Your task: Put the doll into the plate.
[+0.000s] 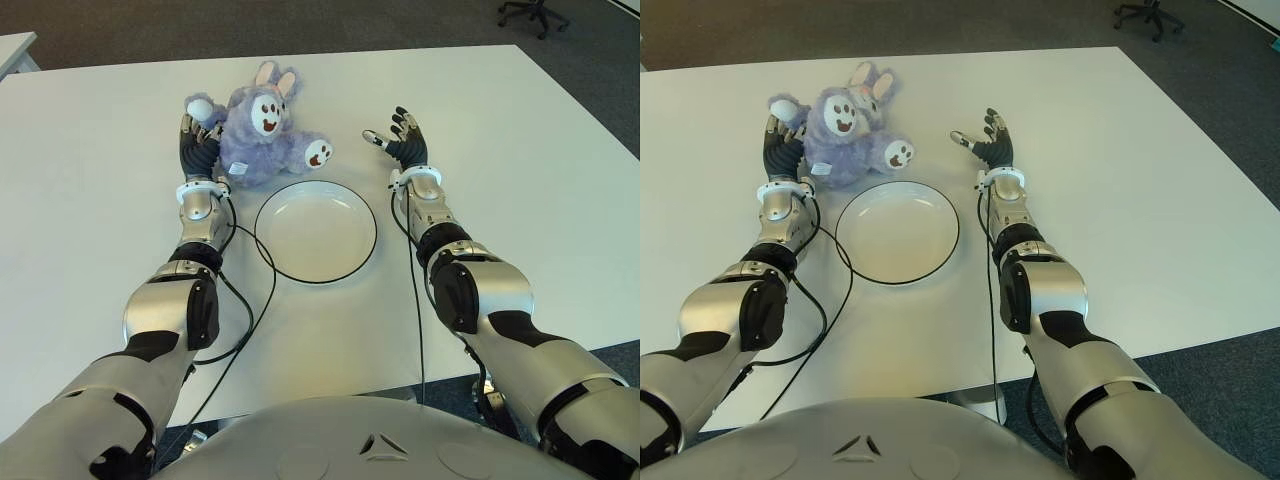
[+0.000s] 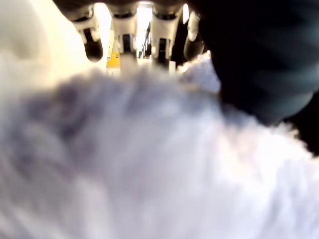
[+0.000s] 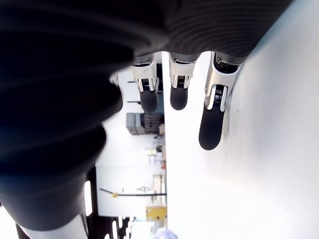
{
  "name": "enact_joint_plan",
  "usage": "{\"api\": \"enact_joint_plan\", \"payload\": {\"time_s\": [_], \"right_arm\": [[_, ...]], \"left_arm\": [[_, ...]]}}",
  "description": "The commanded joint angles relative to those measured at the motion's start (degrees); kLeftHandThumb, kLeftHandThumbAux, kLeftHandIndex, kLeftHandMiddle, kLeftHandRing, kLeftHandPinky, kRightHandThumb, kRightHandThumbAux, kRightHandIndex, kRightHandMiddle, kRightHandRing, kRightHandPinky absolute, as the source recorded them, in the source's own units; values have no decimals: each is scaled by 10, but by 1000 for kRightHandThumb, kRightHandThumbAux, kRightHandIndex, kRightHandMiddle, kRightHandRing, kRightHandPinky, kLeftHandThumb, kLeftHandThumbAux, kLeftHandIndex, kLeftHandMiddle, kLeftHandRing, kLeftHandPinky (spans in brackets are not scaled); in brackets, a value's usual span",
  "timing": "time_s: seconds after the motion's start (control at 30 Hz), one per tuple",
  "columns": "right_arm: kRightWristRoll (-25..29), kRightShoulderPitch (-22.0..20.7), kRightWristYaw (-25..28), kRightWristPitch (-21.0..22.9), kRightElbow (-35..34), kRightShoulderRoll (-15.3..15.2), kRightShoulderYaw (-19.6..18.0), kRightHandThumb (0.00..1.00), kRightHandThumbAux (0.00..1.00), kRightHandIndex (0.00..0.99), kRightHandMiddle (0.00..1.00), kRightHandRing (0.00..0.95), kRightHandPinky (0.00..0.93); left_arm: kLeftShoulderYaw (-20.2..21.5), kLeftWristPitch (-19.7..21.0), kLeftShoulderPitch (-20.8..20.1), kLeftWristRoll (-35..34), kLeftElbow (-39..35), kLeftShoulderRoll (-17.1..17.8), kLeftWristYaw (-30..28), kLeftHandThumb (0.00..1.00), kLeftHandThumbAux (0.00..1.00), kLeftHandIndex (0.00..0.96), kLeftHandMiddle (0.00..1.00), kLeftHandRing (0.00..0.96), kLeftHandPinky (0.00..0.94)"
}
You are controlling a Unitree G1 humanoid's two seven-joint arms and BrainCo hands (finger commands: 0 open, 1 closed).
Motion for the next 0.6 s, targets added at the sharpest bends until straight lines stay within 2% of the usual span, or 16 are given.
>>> {"api": "enact_joint_plan", "payload": {"time_s": [0.03,0.6], "right_arm": [[-1,37,-1,30,27,6,1,63,851,25,0,0,0],[2,38,4,30,27,6,-1,80,845,22,0,0,0]], "left_arm": [[-8,-1,4,9,12,-5,-4,453,690,72,213,157,86],[-16,-7,-1,13,11,-5,15,494,697,61,240,183,112]]}}
